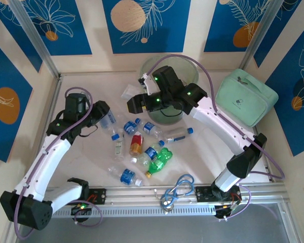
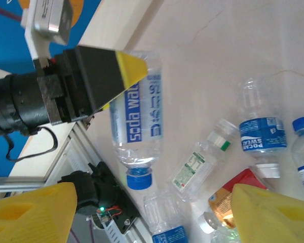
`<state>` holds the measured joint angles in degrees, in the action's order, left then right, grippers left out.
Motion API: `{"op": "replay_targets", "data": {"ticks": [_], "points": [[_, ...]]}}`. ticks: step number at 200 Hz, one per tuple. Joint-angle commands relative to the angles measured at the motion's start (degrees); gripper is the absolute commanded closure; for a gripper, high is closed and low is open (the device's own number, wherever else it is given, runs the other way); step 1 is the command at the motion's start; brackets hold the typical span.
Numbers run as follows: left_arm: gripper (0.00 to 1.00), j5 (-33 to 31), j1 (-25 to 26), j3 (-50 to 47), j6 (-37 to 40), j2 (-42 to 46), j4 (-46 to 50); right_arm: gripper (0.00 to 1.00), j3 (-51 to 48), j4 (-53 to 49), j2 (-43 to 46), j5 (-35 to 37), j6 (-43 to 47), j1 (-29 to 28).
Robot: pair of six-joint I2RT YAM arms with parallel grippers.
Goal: Put the plastic bottles in the bin
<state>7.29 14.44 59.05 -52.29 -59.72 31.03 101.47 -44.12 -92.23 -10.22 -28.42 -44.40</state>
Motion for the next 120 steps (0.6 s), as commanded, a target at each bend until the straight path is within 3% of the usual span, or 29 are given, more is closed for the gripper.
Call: {"op": "replay_targets", "data": {"ticks": [1, 50, 120], "points": [[0.51, 9.7, -1.0, 1.4, -6.3, -1.1, -8.2, 0.17, 0.0, -0.5, 0.6, -3.4, 1.7, -1.1], [0.55, 19.7, -1.4, 1.5, -14.1, -4.1, -16.2, 0.10, 3.2, -5.3, -2.0, 3.9, 5.2, -5.0], [0.55, 24.9, -1.4, 2.0, -15.8, -4.5, -19.2, 0.10, 11.7, -9.8, -9.0, 11.3, 8.1, -8.3]]}}
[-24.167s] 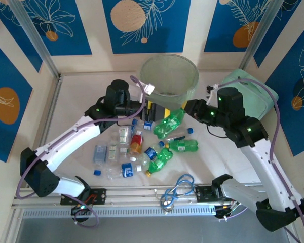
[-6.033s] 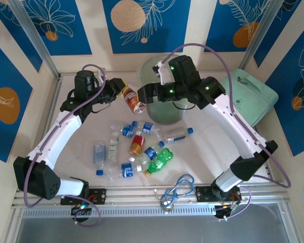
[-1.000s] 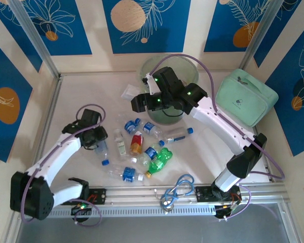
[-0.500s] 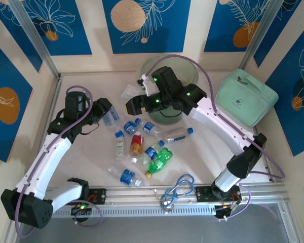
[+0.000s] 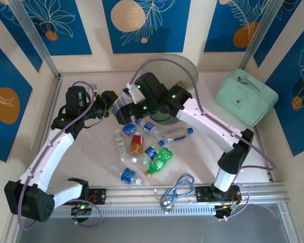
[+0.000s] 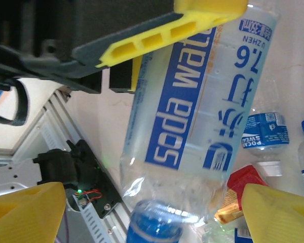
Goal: Put the plastic bottles in the bin
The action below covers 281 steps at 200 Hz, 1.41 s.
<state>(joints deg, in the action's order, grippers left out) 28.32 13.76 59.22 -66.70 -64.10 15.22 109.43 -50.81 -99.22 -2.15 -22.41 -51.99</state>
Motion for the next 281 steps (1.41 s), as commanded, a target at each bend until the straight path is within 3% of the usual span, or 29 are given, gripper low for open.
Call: {"op": "replay_targets", "data": {"ticks": [1, 27, 94, 142, 158, 182, 224, 281], "points": [[0.55, 3.9, -0.7, 1.8, -1.4, -0.1, -3.4, 0.10, 3.9, -3.2, -2.2, 3.3, 2.2, -0.8], [0.55, 4.3, -0.7, 1.7, -1.5, 0.1, -3.9, 0.10, 7.1, -4.7, -5.0, 5.4, 2.7, -1.3], [0.55, 5.1, -0.7, -0.1, -2.2, 0.8, -6.1, 0.21, 9.2, -4.9, -7.8, 4.7, 2.2, -1.5], [0.52, 4.5, -0.8, -1.1, -2.1, 1.0, -6.4, 0.40, 9.3, -4.7, -7.6, 4.7, 2.1, -1.6], [0.43, 4.4, -0.7, -1.3, -2.1, 1.0, -6.5, 0.43, 9.3, -4.5, -7.4, 4.8, 2.0, -1.6], [0.01, 2.5, -0.9, -0.5, -0.5, 1.8, -4.3, 0.44, 9.5, -4.4, -7.0, 5.3, 2.0, -1.5], [0.00, -6.0, -2.1, 5.9, 9.4, 4.0, 8.9, 0.43, 12.4, -6.4, -6.6, 7.5, 3.6, 0.4], [0.00, -15.0, -2.1, 4.6, 14.6, 8.8, 18.9, 0.43, 23.5, -10.5, -9.0, 8.8, 6.1, 8.4]]}}
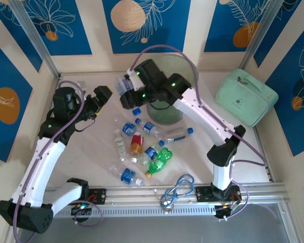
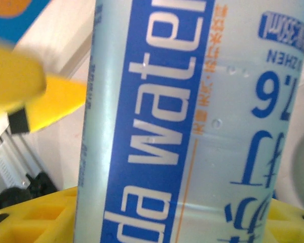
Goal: Put the plastic bottles in the bin
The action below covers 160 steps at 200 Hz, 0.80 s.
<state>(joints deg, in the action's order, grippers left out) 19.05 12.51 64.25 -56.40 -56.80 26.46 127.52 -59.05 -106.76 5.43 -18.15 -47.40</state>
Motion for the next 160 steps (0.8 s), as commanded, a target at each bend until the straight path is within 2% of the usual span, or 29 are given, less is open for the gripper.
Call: {"op": "replay_targets", "data": {"ticks": [1, 42, 68, 119, 137, 160], "points": [[0.00, -5.9, -0.9, -0.5, 4.4, 1.6, 7.8, 0.43, 5.6, -2.3, -1.5, 1.2, 1.8, 4.0], [0.00, -8.1, -0.8, -4.2, 5.5, 4.6, 12.8, 0.43, 12.3, -3.7, -5.7, -0.5, 1.9, 11.9], [0.00, -7.4, -0.8, -8.3, 3.9, 6.6, 13.8, 0.44, 13.6, -3.5, -8.0, -2.0, 2.2, 16.4], [0.01, -8.3, -0.7, -14.3, 1.7, 9.7, 16.6, 0.44, 13.6, -3.4, -11.3, -1.7, 2.6, 21.3], [0.01, -8.4, -0.8, -15.3, 1.4, 9.7, 16.8, 0.40, 13.4, -3.7, -12.1, -0.7, 2.2, 22.2], [0.02, -8.8, -0.8, -15.8, 1.3, 9.2, 17.0, 0.31, 12.9, -4.3, -12.5, 0.6, 1.6, 22.5]]}}
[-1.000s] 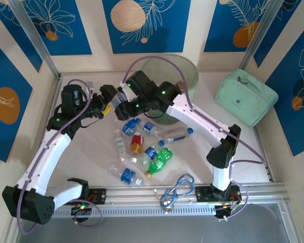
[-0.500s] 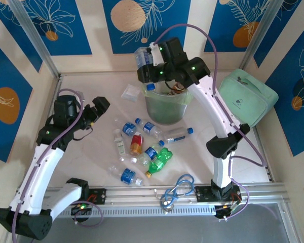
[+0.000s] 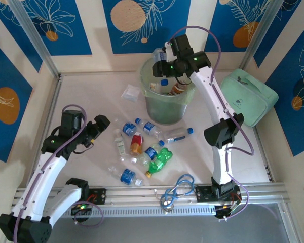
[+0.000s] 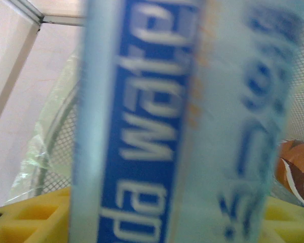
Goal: Put the plastic bottles in the bin
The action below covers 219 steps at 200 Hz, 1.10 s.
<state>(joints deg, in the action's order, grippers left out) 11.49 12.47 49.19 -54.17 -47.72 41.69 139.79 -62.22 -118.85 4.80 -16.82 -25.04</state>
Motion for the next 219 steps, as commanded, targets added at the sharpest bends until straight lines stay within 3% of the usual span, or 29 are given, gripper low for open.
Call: {"op": "replay_targets", "data": {"ticks": [1, 39, 134, 162, 193, 219], "points": [[0.02, -1.3, -0.7, -0.8, -0.9, 0.1, 1.7, 0.31, 0.6, -1.1, -0.5, 1.3, 0.3, 0.2], [0.02, -2.4, -0.8, -1.0, -0.9, -0.6, 3.3, 0.23, -0.2, -1.1, 0.3, 3.6, -0.3, 0.1], [0.08, -4.6, -0.8, -4.2, -4.1, -0.1, 9.4, 0.23, -0.8, -0.9, 8.7, 5.4, 1.1, -6.2], [0.11, -4.2, -0.7, -5.8, -6.5, 1.4, 12.9, 0.23, -7.7, 2.3, 13.5, 5.5, 0.6, -10.4], [0.12, -3.5, -0.8, -8.0, -9.1, 3.6, 16.8, 0.23, -21.8, 10.7, 21.1, -2.8, 0.3, -16.2], [0.16, -3.1, -0.6, -10.0, -11.2, 5.2, 19.5, 0.22, -29.0, 12.9, 23.6, -3.9, -0.2, -22.1]]}}
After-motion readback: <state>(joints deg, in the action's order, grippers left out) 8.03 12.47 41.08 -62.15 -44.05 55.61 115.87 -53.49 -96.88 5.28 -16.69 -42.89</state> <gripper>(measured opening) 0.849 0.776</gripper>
